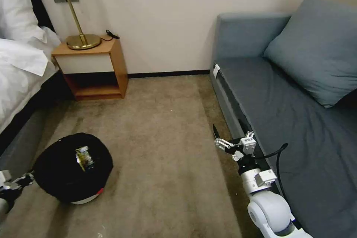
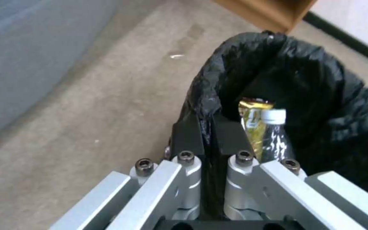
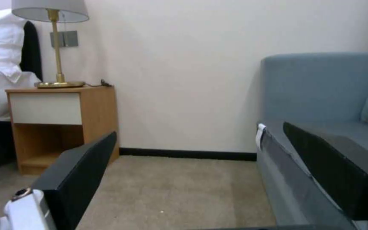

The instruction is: Pick up the trash bin, then pick up the garbage on the floor and place it into the trash bin.

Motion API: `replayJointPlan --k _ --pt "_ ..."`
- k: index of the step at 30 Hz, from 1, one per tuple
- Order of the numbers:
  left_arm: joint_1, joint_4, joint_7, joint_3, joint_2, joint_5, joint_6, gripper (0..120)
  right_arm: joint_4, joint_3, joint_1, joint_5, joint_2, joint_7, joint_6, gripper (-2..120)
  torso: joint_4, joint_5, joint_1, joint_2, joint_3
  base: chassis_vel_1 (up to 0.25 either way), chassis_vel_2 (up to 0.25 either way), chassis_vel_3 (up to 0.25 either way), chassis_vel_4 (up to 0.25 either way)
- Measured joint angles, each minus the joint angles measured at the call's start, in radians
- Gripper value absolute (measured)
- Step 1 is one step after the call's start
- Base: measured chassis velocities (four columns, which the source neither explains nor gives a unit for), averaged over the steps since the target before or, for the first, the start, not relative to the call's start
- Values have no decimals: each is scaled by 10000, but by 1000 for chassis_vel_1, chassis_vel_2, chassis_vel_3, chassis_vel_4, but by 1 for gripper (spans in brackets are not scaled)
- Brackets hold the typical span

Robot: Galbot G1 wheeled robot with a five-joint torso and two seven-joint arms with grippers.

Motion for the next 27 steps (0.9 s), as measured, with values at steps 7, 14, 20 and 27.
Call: replayJointPlan --k 7,14,20,27 --pt "167 -134 78 -28 -70 1024 135 26 0 -1 1 0 0 0 0 100 0 -1 0 0 0 0 0 0 0" --pt "356 -625 72 -431 -152 1212 273 50 -1 -1 2 1 0 1 0 100 -1 0 1 0 0 0 0 0 0" --pt "485 -1197 76 -697 -230 947 -400 72 -1 -1 2 1 0 1 -1 100 0 0 0 0 0 0 0 0 0" --pt "919 -2933 69 34 -655 1420 -2865 96 -1 -2 3 1 0 2 0 100 -1 1 0 0 0 0 0 0 0"
